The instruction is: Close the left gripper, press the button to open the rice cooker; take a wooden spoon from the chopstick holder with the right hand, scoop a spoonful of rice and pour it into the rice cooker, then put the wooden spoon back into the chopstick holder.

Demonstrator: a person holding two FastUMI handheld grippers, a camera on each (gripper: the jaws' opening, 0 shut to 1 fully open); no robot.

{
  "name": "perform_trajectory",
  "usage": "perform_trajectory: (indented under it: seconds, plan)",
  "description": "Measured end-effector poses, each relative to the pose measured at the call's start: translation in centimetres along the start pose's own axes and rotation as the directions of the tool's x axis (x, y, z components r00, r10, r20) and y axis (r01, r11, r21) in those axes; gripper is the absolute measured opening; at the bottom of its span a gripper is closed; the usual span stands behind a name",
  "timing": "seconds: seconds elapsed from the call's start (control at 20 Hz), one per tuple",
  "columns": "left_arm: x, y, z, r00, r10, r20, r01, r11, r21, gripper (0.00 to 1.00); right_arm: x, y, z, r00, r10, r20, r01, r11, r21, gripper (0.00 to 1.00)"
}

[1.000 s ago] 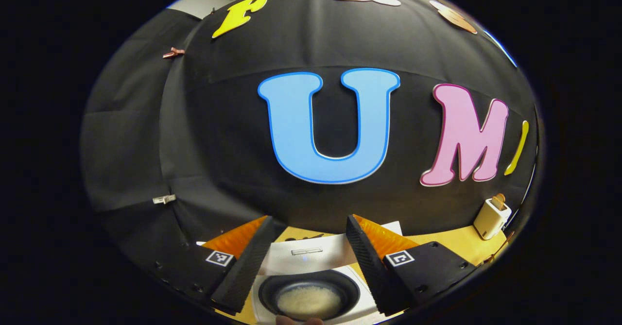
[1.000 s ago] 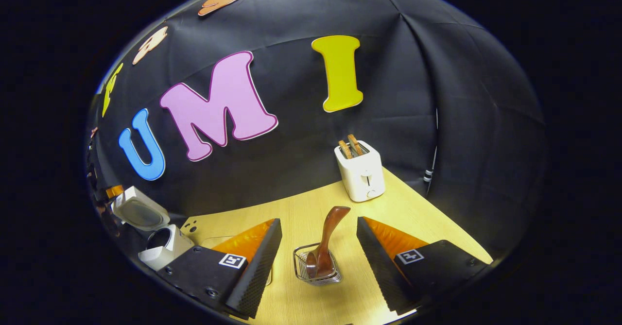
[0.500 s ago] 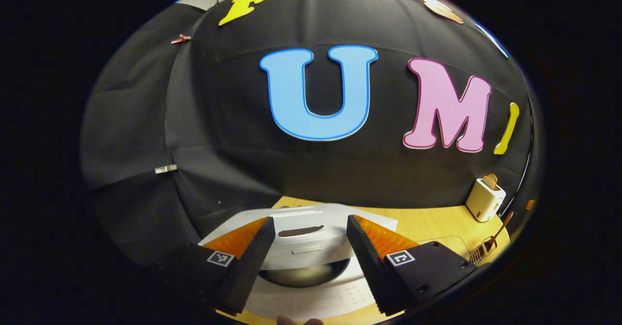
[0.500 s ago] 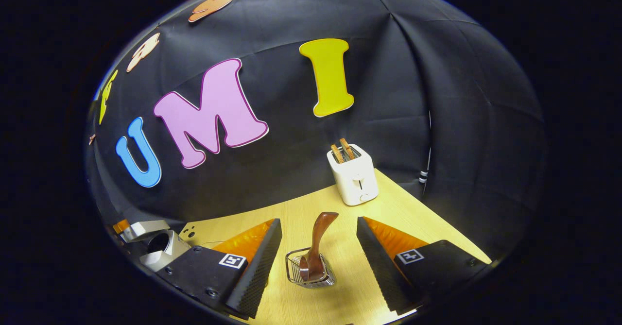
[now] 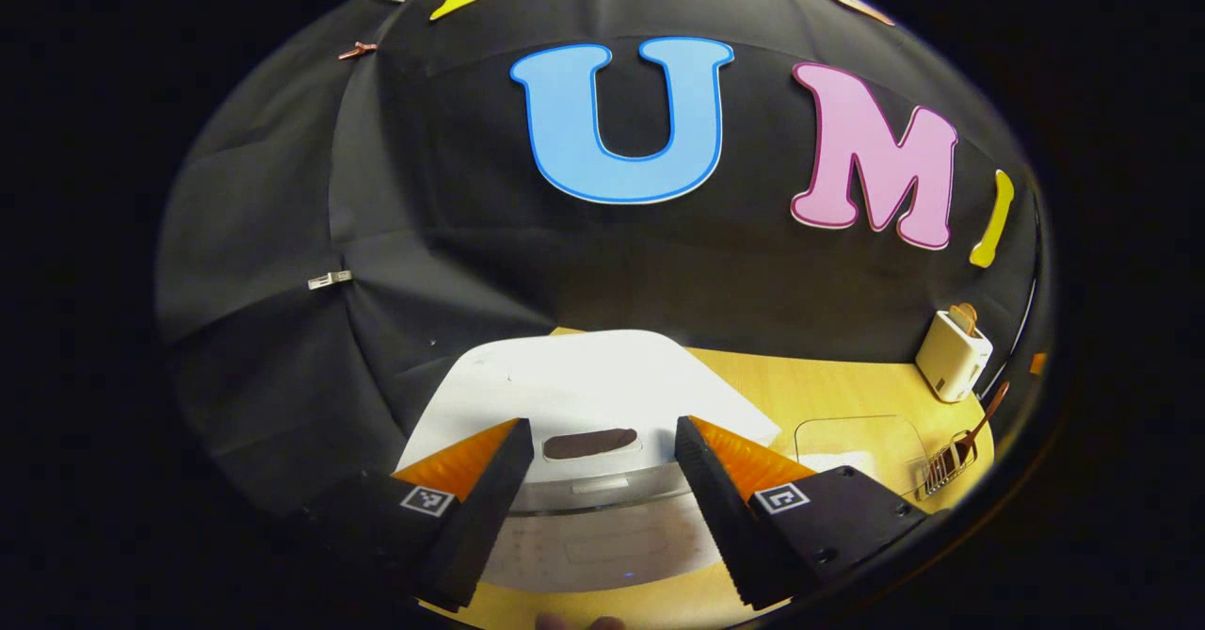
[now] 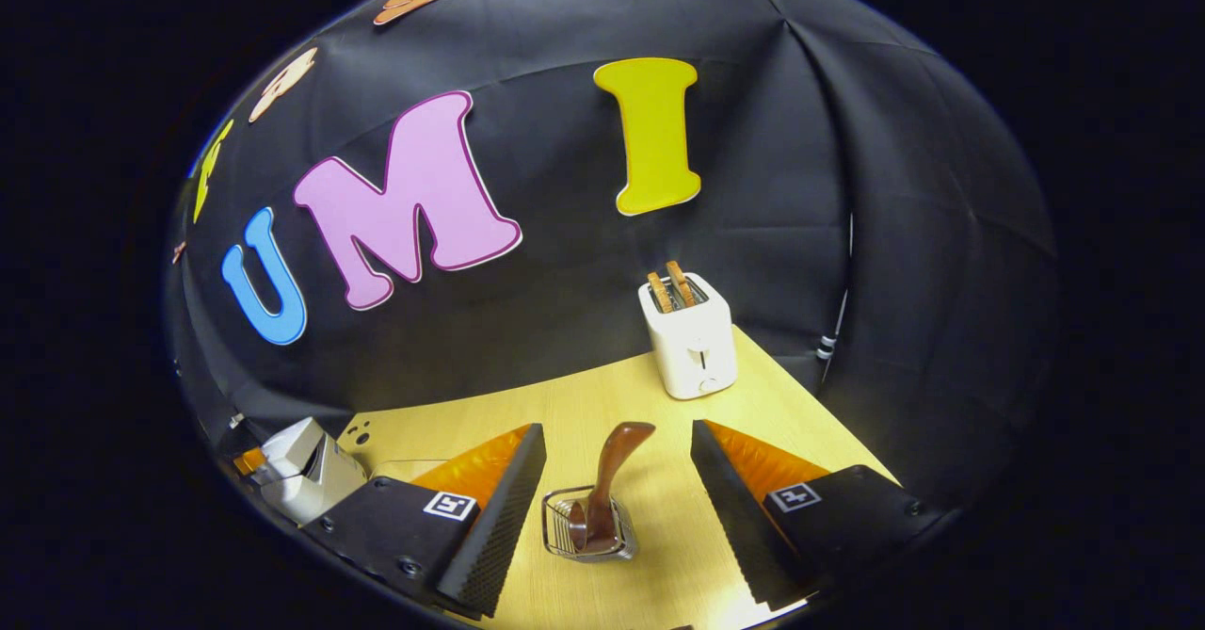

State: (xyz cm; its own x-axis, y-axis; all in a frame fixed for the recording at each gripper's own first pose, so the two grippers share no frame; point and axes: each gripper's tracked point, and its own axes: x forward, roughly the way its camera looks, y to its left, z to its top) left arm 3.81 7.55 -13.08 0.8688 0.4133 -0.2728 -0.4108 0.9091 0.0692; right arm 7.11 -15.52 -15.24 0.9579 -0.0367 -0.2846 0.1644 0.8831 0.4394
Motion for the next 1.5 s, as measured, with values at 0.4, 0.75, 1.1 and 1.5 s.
perform_trajectory:
  seconds: [0.4, 0.75, 1.1, 1.5]
  plan:
    - [0.5, -0.2, -1.9, 0.999, -0.005, -0.043, 0.006, 1.000, 0.013, 1.00, -0.7, 2.8, 1.3, 0.997, 0.047, 0.057, -0.045, 0.999, -0.020, 0.97]
    - [0.9, -0.3, -3.4, 0.997, -0.005, -0.075, 0.007, 1.000, 0.021, 1.00, -2.9, 3.3, 1.5, 0.995, 0.038, 0.092, -0.033, 0.998, -0.054, 0.96]
    - [0.6, -0.4, -3.0, 0.997, -0.036, -0.068, 0.037, 0.999, 0.019, 1.00, -4.1, 3.0, 2.0, 0.993, 0.022, 0.119, -0.016, 0.998, -0.056, 0.96]
    - [-2.3, -2.1, 5.5, 0.971, -0.183, 0.154, 0.181, 0.983, 0.029, 0.99, -5.7, 7.5, 2.8, 0.988, 0.057, 0.144, -0.041, 0.993, -0.108, 0.98]
